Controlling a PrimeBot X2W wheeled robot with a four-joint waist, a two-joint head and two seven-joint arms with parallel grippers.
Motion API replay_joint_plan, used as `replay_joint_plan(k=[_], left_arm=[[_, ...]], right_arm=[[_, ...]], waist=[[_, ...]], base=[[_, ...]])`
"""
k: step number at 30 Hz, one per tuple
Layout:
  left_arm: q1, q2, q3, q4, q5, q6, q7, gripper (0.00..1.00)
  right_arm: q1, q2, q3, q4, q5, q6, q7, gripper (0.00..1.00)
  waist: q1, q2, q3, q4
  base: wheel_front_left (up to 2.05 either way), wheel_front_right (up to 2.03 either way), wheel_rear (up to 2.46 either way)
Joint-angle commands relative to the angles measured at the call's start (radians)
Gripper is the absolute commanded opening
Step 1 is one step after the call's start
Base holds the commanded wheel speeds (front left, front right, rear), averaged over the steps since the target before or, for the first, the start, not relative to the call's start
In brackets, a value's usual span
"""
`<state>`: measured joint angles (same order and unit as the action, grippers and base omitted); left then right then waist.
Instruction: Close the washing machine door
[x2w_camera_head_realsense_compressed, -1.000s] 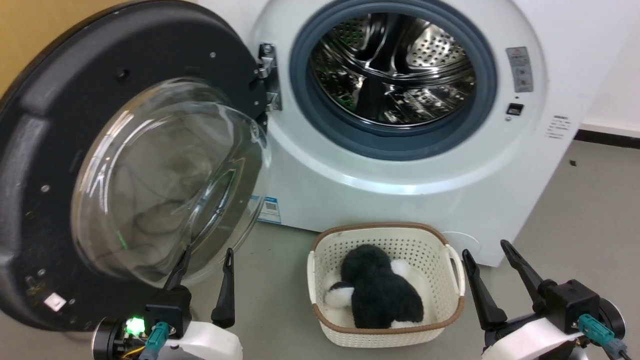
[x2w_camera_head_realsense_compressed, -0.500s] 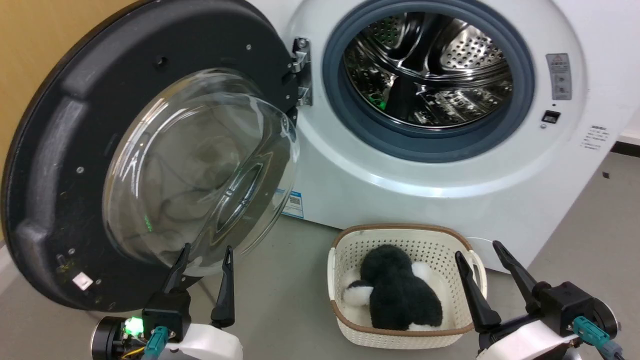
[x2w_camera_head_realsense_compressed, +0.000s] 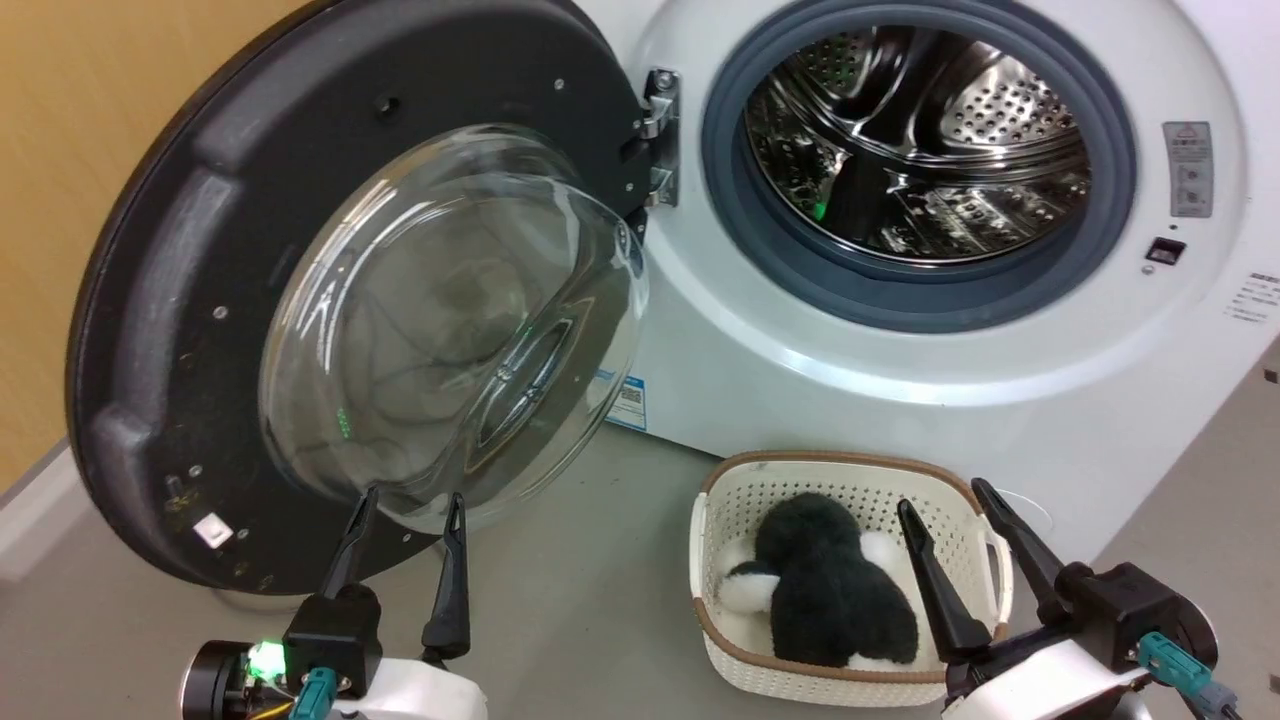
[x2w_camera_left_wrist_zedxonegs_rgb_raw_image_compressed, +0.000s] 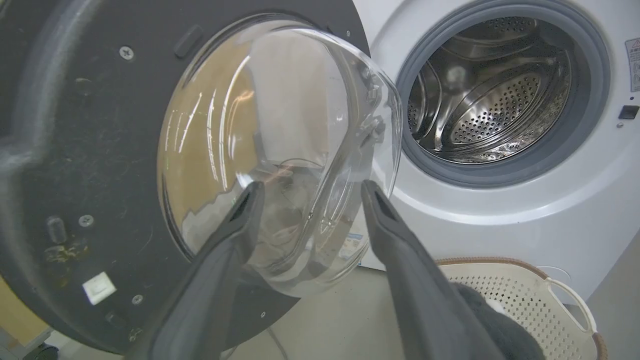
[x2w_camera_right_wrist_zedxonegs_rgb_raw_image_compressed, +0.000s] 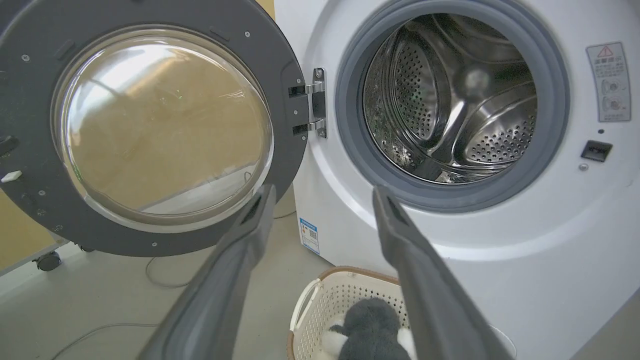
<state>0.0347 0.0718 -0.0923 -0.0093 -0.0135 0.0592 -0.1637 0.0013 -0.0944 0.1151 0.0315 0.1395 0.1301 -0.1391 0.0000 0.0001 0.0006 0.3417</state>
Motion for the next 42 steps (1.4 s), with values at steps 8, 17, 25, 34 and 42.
replay_joint_plan(k=[8,17,25,34,42], left_arm=[[0.013,0.008,-0.014,-0.010,-0.012,0.013,-0.026,1.00],[0.021,0.011,-0.023,-0.021,-0.015,0.026,-0.044,1.00],[0.028,0.015,-0.027,-0.031,-0.018,0.038,-0.061,1.00],[0.033,0.021,-0.035,-0.038,-0.021,0.048,-0.080,1.00],[0.042,0.025,-0.045,-0.042,-0.021,0.059,-0.097,1.00]], right_arm=[[-0.025,-0.015,0.022,0.018,0.028,0.000,-0.026,1.00],[-0.035,-0.021,0.044,0.029,0.045,0.000,-0.046,1.00],[-0.052,-0.029,0.068,0.042,0.064,0.001,-0.063,1.00],[-0.065,-0.034,0.089,0.056,0.084,0.001,-0.085,1.00],[-0.072,-0.040,0.113,0.069,0.101,0.001,-0.104,1.00]], waist=[[0.0000,-0.0001,-0.001,0.039],[0.0000,-0.0001,-0.001,0.077],[0.0000,-0.0001,0.001,0.111],[0.0000,-0.0001,0.002,0.150],[0.0000,-0.0001,0.001,0.183]], base=[[0.00,0.00,0.00],[0.00,0.00,0.00],[0.00,0.00,0.00],[0.00,0.00,0.00],[0.00,0.00,0.00]])
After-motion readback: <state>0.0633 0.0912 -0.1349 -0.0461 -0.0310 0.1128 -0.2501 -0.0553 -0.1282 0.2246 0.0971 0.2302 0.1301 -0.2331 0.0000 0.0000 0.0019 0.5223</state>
